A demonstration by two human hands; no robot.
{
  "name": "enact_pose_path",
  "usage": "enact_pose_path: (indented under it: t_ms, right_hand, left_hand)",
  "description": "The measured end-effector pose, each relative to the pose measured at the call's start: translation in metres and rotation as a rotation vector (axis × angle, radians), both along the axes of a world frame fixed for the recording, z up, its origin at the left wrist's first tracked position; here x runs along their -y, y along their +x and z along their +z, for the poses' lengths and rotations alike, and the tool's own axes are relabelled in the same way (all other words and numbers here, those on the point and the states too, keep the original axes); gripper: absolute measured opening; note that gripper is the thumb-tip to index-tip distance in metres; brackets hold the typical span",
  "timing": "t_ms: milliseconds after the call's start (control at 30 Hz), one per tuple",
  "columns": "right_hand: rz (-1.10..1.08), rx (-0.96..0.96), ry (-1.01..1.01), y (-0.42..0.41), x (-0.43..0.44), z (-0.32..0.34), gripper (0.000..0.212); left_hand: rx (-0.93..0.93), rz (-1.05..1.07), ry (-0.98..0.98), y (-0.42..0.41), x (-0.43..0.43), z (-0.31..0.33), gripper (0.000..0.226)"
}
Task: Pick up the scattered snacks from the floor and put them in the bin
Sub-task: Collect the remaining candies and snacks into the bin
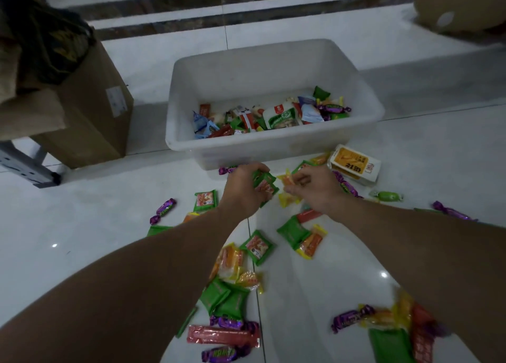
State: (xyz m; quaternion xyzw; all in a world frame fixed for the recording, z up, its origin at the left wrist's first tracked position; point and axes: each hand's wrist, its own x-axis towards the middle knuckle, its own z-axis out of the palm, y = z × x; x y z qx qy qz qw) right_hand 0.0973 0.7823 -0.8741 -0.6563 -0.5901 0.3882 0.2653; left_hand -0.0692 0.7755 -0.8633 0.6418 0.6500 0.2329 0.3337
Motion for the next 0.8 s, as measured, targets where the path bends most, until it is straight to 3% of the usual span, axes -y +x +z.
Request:
enact_pose_path:
  t_ms: [433,533,800]
  right_hand:
    - [-0.273,-0.177,0.142,0.006,-0.012,0.086,0.026]
    - [-0.307,-0.136,0.135,-0.004,-0.022,0.094,0.015]
    - [-0.346,-0.064,0.184,-0.025,-0.06,0.104,0.02]
  left_hand:
    - [0.088,0.025,0.156,-0.004,-0.029,0.08,0.047]
    - [0.104,0.051,0.169,-0.008,-0.037,0.092,0.05]
    - [0.114,0.05,0.179,-0.031,-0.07,0.094,0.044]
